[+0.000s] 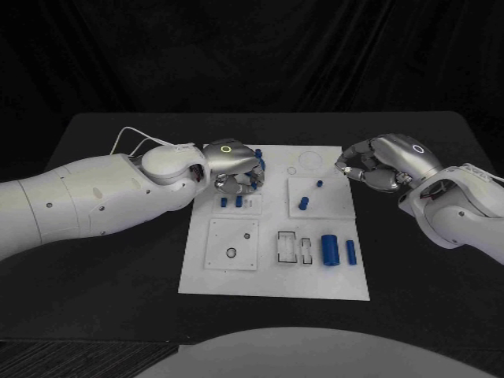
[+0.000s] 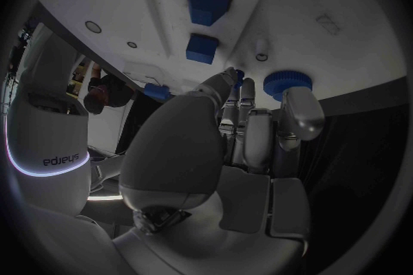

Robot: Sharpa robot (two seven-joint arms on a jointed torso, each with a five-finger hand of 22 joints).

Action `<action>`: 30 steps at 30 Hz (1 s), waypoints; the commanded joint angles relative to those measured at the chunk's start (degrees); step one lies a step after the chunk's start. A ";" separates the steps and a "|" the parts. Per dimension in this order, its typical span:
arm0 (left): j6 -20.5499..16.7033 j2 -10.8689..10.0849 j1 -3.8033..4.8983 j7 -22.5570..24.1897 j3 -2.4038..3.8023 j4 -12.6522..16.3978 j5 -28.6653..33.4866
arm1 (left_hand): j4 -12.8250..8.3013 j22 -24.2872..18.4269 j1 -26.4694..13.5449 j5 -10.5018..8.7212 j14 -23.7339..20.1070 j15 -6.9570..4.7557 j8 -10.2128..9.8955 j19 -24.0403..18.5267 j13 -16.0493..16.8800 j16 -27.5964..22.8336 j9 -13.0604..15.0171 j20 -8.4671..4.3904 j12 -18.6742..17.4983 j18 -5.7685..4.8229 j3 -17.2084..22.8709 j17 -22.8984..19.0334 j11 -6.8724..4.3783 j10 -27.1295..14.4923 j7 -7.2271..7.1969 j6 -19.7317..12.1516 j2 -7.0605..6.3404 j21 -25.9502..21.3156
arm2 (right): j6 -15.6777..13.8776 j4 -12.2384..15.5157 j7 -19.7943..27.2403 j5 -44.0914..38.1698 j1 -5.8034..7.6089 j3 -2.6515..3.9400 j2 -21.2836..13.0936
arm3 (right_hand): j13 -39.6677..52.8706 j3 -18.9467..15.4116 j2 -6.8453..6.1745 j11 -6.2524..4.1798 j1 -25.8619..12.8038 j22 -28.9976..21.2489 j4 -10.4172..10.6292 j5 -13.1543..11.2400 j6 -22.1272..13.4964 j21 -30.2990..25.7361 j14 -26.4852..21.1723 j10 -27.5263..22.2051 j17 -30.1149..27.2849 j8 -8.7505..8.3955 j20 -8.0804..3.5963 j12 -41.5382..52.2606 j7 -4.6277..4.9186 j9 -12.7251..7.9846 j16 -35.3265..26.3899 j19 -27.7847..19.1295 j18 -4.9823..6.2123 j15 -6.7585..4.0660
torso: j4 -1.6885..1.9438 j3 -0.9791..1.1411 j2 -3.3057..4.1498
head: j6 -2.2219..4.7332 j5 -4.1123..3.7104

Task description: Assemble the parts on the task board

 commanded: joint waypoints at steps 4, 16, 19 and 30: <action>-3.22 -2.35 2.30 0.29 0.11 2.92 -0.16 | 0.51 7.36 -0.52 -0.92 0.32 -0.15 -0.63 0.49 -0.33 -0.38 -0.24 -0.02 -0.93 -0.81 0.22 -0.50 -0.12 0.64 -0.13 -0.18 -0.50 -0.24 | 0.05 0.01 0.02 0.00 -0.06 0.04 -0.13 | 11.81 0.20 0.15 -0.03 -0.21 11.72 -0.07 0.31 0.43 -0.20 4.52 3.96 7.91 -0.34 0.14 -0.32 0.01 -0.09 -0.33 1.77 -0.60 -0.01 | 0.01 -0.02 -0.01 | 0.00 0.23; 1.03 -3.67 3.58 0.11 0.10 3.66 -0.16 | 0.94 7.13 -1.00 -1.55 -0.11 -0.19 -1.21 0.11 -0.76 -0.96 -0.53 -0.01 -2.23 -0.66 0.39 -1.43 -0.18 0.58 -0.30 -0.66 -0.55 -1.24 | 0.49 -0.29 0.02 0.11 -0.08 0.04 0.23 | 11.74 0.27 0.14 -0.03 -0.14 11.71 -0.09 0.35 0.46 -0.24 4.53 3.92 7.97 -0.35 0.14 -0.38 0.01 -0.09 -0.29 1.76 -0.59 -0.01 | 0.14 0.20 -0.08 | 0.00 0.32; 1.87 -3.68 3.58 0.03 0.09 3.48 -0.16 | 1.03 7.09 -1.11 -1.65 -0.17 -0.19 -1.28 0.02 -0.84 -1.03 -0.57 0.00 -2.45 -0.63 0.38 -1.53 -0.16 0.53 -0.31 -0.70 -0.60 -1.44 | 0.59 -0.31 0.02 0.12 -0.10 0.04 0.21 | 11.69 0.30 0.14 -0.04 -0.10 11.72 -0.11 0.36 0.46 -0.22 4.53 3.89 7.95 -0.35 0.14 -0.42 0.00 -0.09 -0.30 1.76 -0.59 -0.01 | 0.23 0.28 -0.09 | 0.00 0.19; 3.15 -4.03 3.26 -0.30 0.08 3.00 -0.16 | 1.33 7.10 -1.46 -2.10 -0.21 -0.16 -1.41 0.00 -1.01 -1.06 -0.64 0.01 -3.01 -0.65 0.36 -1.54 -0.10 0.53 -0.27 -0.69 -0.64 -1.46 | 0.88 -0.39 0.02 0.12 -0.17 0.04 0.33 | 11.67 0.39 0.08 -0.04 0.05 11.68 -0.19 0.39 0.46 -0.34 4.52 3.88 7.94 -0.38 0.14 -0.44 -0.01 -0.10 -0.31 1.71 -0.56 -0.02 | 0.10 0.13 -0.01 | 0.00 0.51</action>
